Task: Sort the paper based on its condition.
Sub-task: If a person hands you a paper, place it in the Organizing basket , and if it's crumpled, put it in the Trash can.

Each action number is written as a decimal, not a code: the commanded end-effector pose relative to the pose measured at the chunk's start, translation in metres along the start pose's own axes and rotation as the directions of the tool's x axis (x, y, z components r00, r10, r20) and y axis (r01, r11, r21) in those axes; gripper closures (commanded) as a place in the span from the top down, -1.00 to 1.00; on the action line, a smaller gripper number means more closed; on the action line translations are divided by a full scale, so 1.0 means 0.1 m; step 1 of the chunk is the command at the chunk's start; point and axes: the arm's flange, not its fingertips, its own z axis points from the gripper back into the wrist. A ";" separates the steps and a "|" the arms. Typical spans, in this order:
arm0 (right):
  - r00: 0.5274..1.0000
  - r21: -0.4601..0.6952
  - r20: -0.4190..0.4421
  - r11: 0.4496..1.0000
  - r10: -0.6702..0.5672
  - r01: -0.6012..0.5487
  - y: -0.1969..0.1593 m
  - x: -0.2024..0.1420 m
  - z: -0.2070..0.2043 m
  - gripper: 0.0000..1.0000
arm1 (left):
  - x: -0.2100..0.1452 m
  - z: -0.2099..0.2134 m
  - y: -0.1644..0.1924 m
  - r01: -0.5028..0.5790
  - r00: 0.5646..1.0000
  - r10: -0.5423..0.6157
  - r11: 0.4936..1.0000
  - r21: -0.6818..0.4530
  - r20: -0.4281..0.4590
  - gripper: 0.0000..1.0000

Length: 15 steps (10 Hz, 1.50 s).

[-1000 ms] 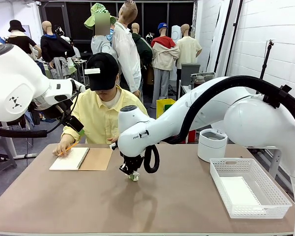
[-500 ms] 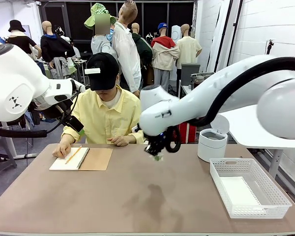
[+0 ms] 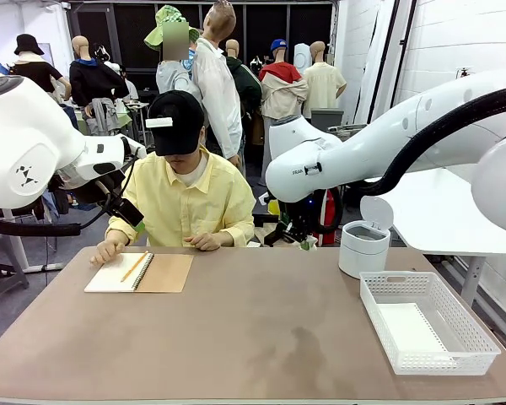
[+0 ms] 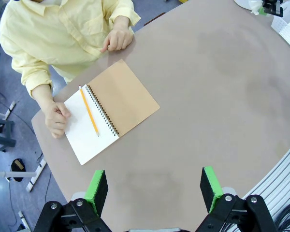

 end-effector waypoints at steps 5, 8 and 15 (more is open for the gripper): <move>1.000 0.010 -0.003 1.000 -0.003 0.003 0.01 0.00 -0.03 -0.82 | 0.00 0.01 0.01 0.000 1.000 0.000 1.000 0.001 0.002 1.00; 0.998 -0.075 -0.016 0.996 -0.058 0.057 -0.27 0.01 -0.06 -0.82 | 0.00 0.01 0.01 0.000 1.000 0.000 1.000 0.001 0.002 1.00; 0.986 -0.199 -0.055 0.969 -0.157 0.144 -1.30 -0.04 -0.17 -0.82 | 0.00 0.01 0.01 0.000 1.000 0.000 1.000 0.001 0.002 1.00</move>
